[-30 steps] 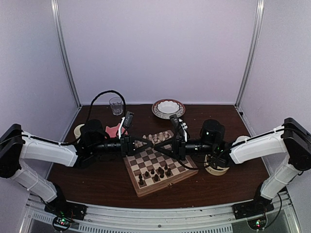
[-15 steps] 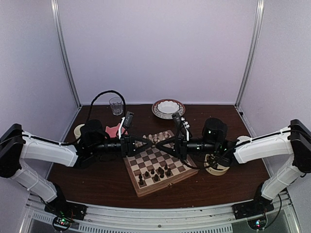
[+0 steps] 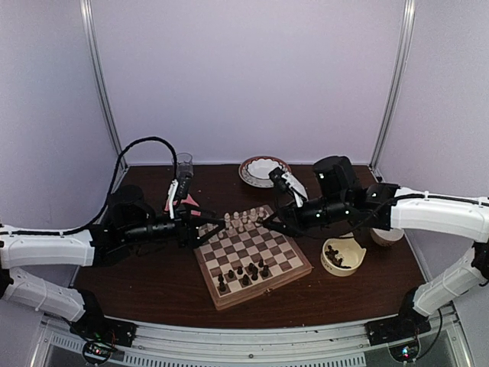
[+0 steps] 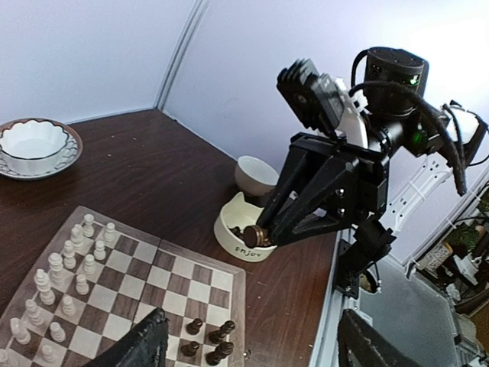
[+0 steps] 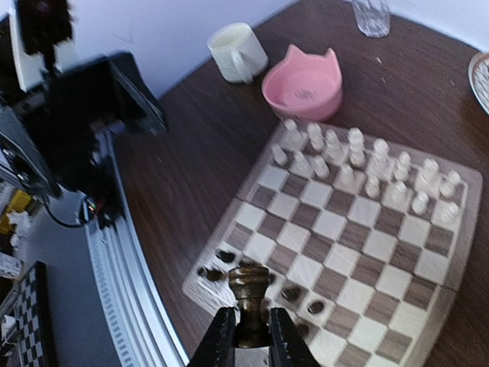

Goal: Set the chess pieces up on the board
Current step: Place the rook at h8.

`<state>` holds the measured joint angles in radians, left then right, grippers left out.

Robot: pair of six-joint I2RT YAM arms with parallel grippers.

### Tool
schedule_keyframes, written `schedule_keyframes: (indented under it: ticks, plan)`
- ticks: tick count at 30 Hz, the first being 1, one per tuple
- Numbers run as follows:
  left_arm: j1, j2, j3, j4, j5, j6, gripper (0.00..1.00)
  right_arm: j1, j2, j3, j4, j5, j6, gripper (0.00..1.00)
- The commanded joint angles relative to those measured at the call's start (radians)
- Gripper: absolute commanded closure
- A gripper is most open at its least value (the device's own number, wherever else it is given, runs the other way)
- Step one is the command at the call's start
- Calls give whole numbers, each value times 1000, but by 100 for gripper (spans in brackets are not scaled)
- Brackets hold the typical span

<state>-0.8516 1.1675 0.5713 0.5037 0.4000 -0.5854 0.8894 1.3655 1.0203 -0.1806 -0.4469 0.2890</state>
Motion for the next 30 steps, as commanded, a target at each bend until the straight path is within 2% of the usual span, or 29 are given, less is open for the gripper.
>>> schedule_keyframes:
  ticks: [1,3,5,13,22,24,30]
  plan:
    - [-1,-48,-7,-103,-113,129,24,-10,29,153,-561,151,-115,86]
    - [-1,-54,-10,-105,-120,139,24,-13,73,241,-704,196,-117,93]
    - [-1,-59,-6,-120,-124,147,24,-12,106,290,-795,221,-122,96]
    - [-1,-75,-1,-148,-141,159,24,-18,289,443,-1035,364,-143,97]
    - [-1,-90,-6,-162,-170,150,24,-22,513,560,-1107,376,-180,99]
    - [-1,-103,-12,-173,-207,149,25,-23,553,594,-1119,378,-185,99]
    - [-1,-151,-15,-283,-444,133,25,-26,675,712,-1213,405,-205,99]
